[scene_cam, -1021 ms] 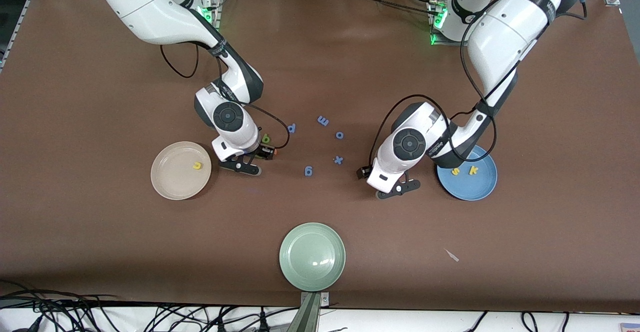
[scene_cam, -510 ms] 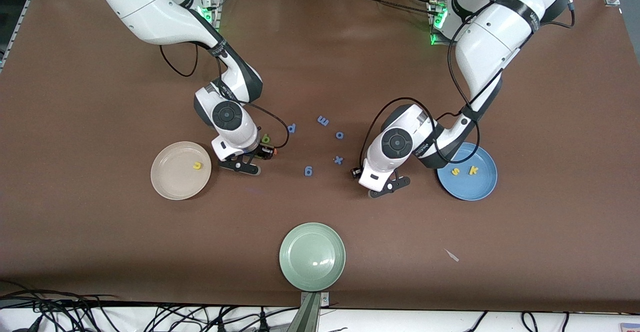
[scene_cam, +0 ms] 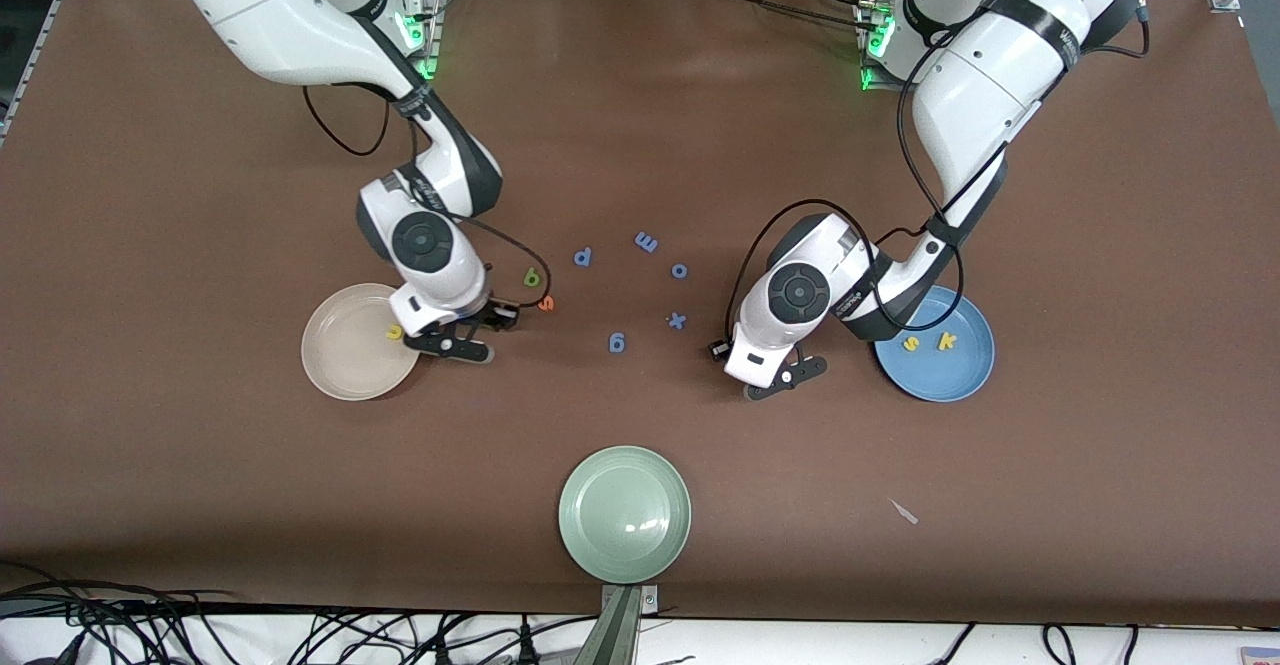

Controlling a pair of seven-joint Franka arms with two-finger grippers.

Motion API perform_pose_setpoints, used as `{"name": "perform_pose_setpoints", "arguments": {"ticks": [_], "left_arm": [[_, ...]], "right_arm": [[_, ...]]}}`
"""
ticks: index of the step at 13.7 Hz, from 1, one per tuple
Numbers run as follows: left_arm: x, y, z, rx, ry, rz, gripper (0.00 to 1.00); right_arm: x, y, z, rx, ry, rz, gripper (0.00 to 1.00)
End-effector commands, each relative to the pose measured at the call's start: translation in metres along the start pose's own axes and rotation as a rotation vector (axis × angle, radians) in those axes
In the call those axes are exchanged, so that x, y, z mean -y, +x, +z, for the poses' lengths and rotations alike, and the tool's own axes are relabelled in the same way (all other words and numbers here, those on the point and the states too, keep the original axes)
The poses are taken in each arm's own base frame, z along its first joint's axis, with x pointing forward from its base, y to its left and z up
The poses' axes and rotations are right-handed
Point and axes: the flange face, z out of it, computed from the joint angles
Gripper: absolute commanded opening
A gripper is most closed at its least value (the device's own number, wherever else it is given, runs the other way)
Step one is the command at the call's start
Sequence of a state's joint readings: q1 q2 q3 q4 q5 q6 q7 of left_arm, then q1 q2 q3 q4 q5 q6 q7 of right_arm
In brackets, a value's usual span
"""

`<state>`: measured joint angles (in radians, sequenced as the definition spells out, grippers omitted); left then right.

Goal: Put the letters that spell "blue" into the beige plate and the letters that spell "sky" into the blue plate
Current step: 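Drop the green l on the beige plate while the left gripper grasps the teal y, then drop the teal y on the blue plate while the right gripper grasps the green p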

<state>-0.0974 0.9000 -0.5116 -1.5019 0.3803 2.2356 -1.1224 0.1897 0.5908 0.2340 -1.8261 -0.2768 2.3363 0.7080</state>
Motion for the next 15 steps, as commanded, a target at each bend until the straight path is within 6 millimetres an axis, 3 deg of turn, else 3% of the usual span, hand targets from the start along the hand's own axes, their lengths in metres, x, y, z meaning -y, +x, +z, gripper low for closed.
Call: {"name": "perform_pose_setpoints", "arguments": {"ticks": [1, 5, 6, 7, 9, 10, 11, 15], "left_arm": [[-0.004, -0.006, 0.003, 0.004, 0.013, -0.016, 0.41], [-0.005, -0.017, 0.01, 0.013, 0.029, -0.018, 0.37], [-0.007, -0.021, 0.01, 0.011, 0.028, -0.015, 0.35], [-0.008, -0.022, 0.012, 0.012, 0.03, -0.013, 0.34], [-0.008, -0.024, 0.014, 0.015, 0.034, -0.01, 0.21], [-0.006, -0.025, 0.016, 0.017, 0.039, -0.007, 0.11], [-0.005, -0.023, 0.016, 0.013, 0.042, -0.006, 0.06], [0.004, -0.014, -0.003, 0.004, 0.074, -0.011, 0.04]], "right_arm": [[-0.049, 0.013, -0.029, 0.025, -0.039, -0.119, 0.39], [-0.111, 0.02, -0.021, 0.058, -0.081, -0.216, 0.41], [-0.115, 0.018, -0.018, 0.061, -0.08, -0.215, 0.44], [-0.115, 0.017, -0.018, 0.061, -0.08, -0.209, 0.58], [-0.112, 0.017, -0.02, 0.071, -0.058, -0.167, 0.59], [-0.101, 0.014, -0.024, 0.085, -0.019, -0.101, 0.59], [-0.076, 0.008, -0.029, 0.092, 0.022, -0.046, 0.59], [0.006, -0.032, -0.031, 0.115, 0.05, 0.162, 0.59]]}}
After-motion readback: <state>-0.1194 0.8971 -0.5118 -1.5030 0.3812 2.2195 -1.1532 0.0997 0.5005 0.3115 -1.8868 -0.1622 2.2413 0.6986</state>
